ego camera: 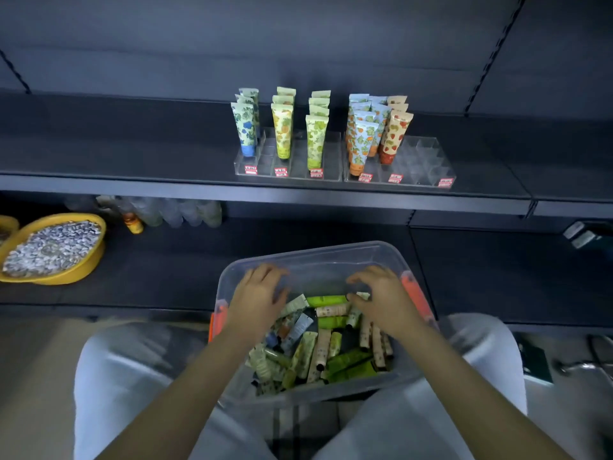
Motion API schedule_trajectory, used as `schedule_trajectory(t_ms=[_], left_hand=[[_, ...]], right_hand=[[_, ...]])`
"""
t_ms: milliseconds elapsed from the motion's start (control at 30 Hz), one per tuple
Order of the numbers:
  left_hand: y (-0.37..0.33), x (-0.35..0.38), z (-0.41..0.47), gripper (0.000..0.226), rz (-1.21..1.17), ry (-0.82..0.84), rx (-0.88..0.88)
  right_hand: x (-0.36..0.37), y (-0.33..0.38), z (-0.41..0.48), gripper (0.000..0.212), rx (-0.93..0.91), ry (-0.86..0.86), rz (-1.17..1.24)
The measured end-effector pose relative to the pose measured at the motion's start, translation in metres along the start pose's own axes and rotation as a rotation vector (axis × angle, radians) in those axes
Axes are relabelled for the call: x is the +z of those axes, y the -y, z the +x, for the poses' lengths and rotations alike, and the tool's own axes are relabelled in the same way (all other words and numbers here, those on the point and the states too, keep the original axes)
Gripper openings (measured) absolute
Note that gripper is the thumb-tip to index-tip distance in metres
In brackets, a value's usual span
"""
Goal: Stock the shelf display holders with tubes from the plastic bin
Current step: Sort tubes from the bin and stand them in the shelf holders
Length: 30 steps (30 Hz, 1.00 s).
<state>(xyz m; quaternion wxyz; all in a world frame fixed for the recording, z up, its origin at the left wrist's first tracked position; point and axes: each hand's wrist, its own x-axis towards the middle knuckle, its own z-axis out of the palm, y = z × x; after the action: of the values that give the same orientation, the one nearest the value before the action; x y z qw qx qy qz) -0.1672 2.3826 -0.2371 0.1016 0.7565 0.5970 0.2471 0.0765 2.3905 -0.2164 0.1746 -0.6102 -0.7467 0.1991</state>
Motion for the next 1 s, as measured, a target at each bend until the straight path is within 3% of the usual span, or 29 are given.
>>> schedule_trajectory(t_ms=[133, 400, 733, 1000], left_hand=[[0.015, 0.025, -0.025, 0.029, -0.032, 0.159, -0.163], [0.031, 0.051, -0.037, 0.028, -0.075, 0.274, -0.316], [0.022, 0.097, -0.044, 0.038, -0.193, 0.634, -0.430], [0.015, 0.118, -0.038, 0.034, -0.260, 0.785, -0.672]], right_hand=[[0.037, -0.020, -0.012, 0.019, 0.117, 0.034, 0.089], [0.065, -0.045, -0.007, 0.018, 0.278, 0.049, 0.199], [0.096, -0.062, 0.010, 0.029, 0.361, 0.335, 0.263], [0.105, -0.078, 0.016, 0.028, 0.512, 0.461, 0.374]])
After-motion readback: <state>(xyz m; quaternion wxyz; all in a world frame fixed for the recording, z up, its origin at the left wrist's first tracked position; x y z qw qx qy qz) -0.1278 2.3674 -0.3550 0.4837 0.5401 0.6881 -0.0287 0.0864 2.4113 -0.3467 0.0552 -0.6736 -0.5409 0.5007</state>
